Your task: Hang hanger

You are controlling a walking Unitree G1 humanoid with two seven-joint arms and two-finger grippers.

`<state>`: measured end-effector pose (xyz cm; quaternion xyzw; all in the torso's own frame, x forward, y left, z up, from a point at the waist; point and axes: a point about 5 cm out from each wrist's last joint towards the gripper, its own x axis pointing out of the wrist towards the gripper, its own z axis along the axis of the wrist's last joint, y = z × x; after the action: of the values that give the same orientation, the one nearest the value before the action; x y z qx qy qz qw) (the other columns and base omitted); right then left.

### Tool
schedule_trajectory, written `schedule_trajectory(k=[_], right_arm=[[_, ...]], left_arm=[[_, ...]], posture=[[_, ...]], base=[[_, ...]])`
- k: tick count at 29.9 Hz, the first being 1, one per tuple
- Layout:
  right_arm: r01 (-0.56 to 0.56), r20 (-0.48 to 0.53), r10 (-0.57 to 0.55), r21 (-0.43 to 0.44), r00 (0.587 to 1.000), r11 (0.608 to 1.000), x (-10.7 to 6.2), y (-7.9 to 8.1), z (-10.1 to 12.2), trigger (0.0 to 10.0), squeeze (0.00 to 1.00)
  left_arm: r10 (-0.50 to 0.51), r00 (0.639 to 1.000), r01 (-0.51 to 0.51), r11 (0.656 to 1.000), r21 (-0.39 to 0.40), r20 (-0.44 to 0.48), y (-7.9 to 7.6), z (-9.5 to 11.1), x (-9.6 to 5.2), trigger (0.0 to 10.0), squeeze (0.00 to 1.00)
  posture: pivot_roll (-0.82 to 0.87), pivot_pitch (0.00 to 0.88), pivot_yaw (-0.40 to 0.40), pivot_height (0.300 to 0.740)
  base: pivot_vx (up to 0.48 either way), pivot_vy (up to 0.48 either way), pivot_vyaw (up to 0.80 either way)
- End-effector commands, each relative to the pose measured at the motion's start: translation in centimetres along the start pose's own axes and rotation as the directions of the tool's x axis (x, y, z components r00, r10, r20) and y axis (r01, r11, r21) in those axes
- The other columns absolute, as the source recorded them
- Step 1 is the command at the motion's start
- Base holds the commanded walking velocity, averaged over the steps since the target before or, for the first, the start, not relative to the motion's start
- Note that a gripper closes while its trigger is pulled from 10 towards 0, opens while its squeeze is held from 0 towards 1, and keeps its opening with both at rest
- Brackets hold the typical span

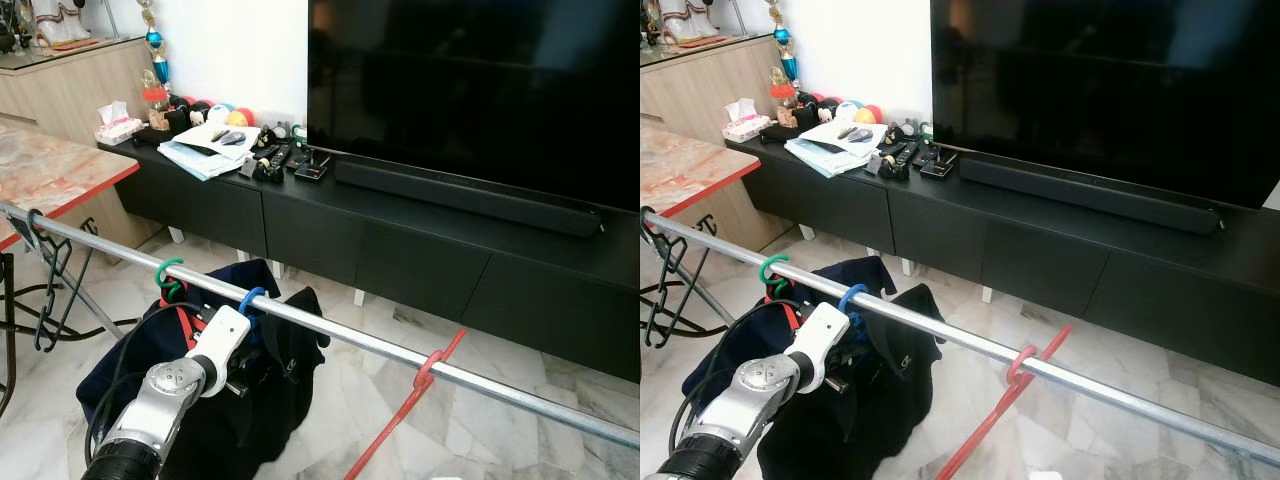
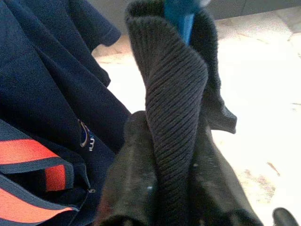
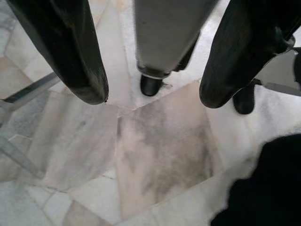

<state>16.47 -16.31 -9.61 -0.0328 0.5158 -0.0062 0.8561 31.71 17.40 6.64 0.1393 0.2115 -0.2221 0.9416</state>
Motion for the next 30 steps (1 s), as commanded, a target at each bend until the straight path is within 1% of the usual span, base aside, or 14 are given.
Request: schedule_trajectory(k=[1, 5, 10, 17, 18, 19, 20, 21, 23, 24, 25, 26, 28, 30], right_arm=[[0.004, 0.002, -0.004, 0.004, 1.000, 1.000, 0.0, 0.3, 0.2, 10.0, 0.00], [0.001, 0.000, -0.001, 0.003, 1.000, 1.000, 0.0, 0.6, 0.2, 10.0, 0.00], [0.003, 0.001, -0.003, 0.002, 1.000, 1.000, 0.0, 0.3, 0.1, 10.0, 0.00], [0.021, 0.006, -0.021, 0.005, 1.000, 1.000, 0.0, -1.4, 0.1, 10.0, 0.00], [0.023, 0.004, -0.023, 0.005, 1.000, 1.000, -0.1, -1.7, -0.1, 10.0, 0.00], [0.022, 0.001, -0.022, 0.005, 1.000, 1.000, -0.1, -1.7, -0.2, 10.0, 0.00], [0.022, 0.001, -0.022, 0.005, 1.000, 1.000, -0.1, -1.7, -0.2, 10.0, 0.00], [0.022, 0.000, -0.022, 0.005, 1.000, 1.000, -0.1, -1.7, -0.3, 10.0, 0.00], [0.019, -0.005, -0.019, 0.005, 1.000, 1.000, -0.1, -1.4, -0.6, 10.0, 0.00], [0.011, -0.011, -0.011, 0.004, 1.000, 1.000, -0.1, -0.6, -0.9, 10.0, 0.00], [0.011, -0.011, -0.011, 0.004, 1.000, 1.000, -0.1, -0.6, -0.9, 10.0, 0.00], [0.005, -0.014, -0.004, 0.004, 1.000, 1.000, -0.1, 0.1, -1.0, 10.0, 0.00], [0.000, -0.015, 0.000, 0.005, 1.000, 1.000, -0.1, 0.4, -1.0, 10.0, 0.00], [-0.003, -0.015, 0.003, 0.010, 1.000, 1.000, -0.1, 0.7, -1.0, 10.0, 0.00]], left_arm=[[-0.023, 1.000, 0.022, 0.999, -0.023, -0.015, 0.2, -0.6, -0.5, 10.0, 1.00], [-0.024, 1.000, 0.024, 0.999, -0.028, -0.011, 0.3, -1.3, -1.1, 10.0, 1.00], [-0.027, 0.995, 0.032, 0.998, -0.058, 0.093, 0.2, -0.6, -2.5, 10.0, 1.00], [-0.045, 0.969, 0.092, 0.979, -0.184, 0.242, -0.2, -0.7, -5.0, 10.0, 1.00], [-0.044, 0.971, 0.106, 0.960, -0.258, 0.233, -0.3, -2.3, -5.8, 10.0, 0.95], [-0.019, 0.980, 0.078, 0.953, -0.294, 0.199, 0.0, -3.9, -6.3, 10.0, 0.41], [-0.011, 0.981, 0.069, 0.952, -0.297, 0.191, 0.1, -4.2, -6.4, 10.0, 0.41], [0.003, 0.983, 0.052, 0.953, -0.299, 0.183, 0.2, -4.6, -6.5, 10.0, 0.03], [0.088, 0.986, -0.034, 0.938, -0.344, 0.142, 1.0, -6.2, -6.8, 10.0, 0.00], [0.201, 0.978, -0.169, 0.912, -0.373, 0.047, 1.8, -8.5, -7.1, 10.0, 0.00], [0.201, 0.978, -0.169, 0.912, -0.373, 0.047, 1.8, -8.5, -7.1, 10.0, 0.00], [0.253, 0.967, -0.246, 0.873, -0.421, -0.041, 2.1, -10.4, -7.4, 10.0, 0.00], [0.305, 0.942, -0.335, 0.834, -0.439, -0.140, 2.4, -12.3, -7.9, 10.0, 0.00], [0.295, 0.924, -0.377, 0.810, -0.449, -0.244, 1.8, -14.5, -8.4, 10.0, 0.00]], posture=[[0.07, 0.000, 0.008, 0.740], [0.07, 0.000, 0.008, 0.740], [0.08, 0.002, 0.008, 0.740], [0.08, 0.001, 0.013, 0.740], [0.09, 0.000, 0.015, 0.740], [0.08, 0.000, 0.014, 0.740], [0.08, 0.000, 0.014, 0.740], [0.08, 0.000, 0.014, 0.740], [0.08, 0.000, 0.014, 0.740], [0.09, 0.000, 0.016, 0.740], [0.09, 0.000, 0.016, 0.740], [0.09, 0.000, 0.016, 0.740], [0.09, 0.000, 0.018, 0.740], [0.09, 0.000, 0.019, 0.740]], base=[[0.000, 0.000, 0.00], [0.000, 0.000, 0.00], [0.000, 0.000, 0.00], [0.000, 0.000, 0.00], [0.000, 0.000, 0.00], [0.000, 0.000, 0.00], [0.000, 0.000, 0.00], [0.000, 0.000, 0.00], [0.000, 0.000, 0.00], [0.000, 0.000, 0.00], [0.000, 0.000, 0.00], [0.000, 0.000, 0.00], [0.000, 0.000, 0.00], [0.000, 0.000, 0.00]])
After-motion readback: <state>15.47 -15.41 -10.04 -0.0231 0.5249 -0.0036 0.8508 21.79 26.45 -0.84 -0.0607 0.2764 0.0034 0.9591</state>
